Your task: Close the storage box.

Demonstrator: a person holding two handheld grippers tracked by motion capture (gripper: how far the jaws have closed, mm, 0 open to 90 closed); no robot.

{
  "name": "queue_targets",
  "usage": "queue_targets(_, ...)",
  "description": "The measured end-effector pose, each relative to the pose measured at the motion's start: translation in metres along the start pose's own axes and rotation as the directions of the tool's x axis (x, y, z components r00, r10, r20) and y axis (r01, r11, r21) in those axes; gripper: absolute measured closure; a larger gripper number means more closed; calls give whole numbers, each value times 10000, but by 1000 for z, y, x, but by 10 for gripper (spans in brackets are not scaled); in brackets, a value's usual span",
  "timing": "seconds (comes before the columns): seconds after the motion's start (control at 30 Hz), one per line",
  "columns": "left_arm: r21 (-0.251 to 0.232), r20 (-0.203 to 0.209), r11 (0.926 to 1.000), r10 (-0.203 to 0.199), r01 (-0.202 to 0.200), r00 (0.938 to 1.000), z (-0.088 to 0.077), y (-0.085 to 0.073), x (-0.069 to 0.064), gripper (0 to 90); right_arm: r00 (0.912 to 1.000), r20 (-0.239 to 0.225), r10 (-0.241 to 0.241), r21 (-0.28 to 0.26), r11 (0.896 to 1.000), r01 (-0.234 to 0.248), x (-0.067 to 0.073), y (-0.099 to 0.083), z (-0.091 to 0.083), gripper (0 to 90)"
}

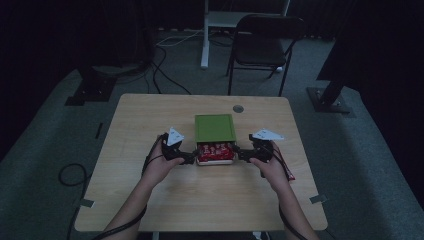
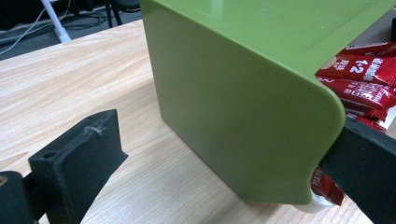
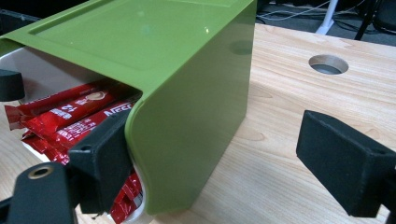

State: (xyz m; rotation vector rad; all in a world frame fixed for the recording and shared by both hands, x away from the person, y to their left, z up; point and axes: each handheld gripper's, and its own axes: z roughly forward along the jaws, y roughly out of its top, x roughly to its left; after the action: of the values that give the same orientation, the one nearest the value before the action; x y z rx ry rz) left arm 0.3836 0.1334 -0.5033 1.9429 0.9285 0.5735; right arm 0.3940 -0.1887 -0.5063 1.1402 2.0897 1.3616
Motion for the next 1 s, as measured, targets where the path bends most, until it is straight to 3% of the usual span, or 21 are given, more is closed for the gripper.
queue_targets(0.7, -14, 82, 10000, -28, 28, 10000, 2, 1, 0, 22, 9999, 121, 93, -96, 9999, -92, 1, 1, 2, 137)
queue_targets(1.0, -306, 257, 9991, -276, 284, 9993, -5, 2, -4, 22, 9996, -185, 191, -299, 9994, -196, 8, 6, -2, 133)
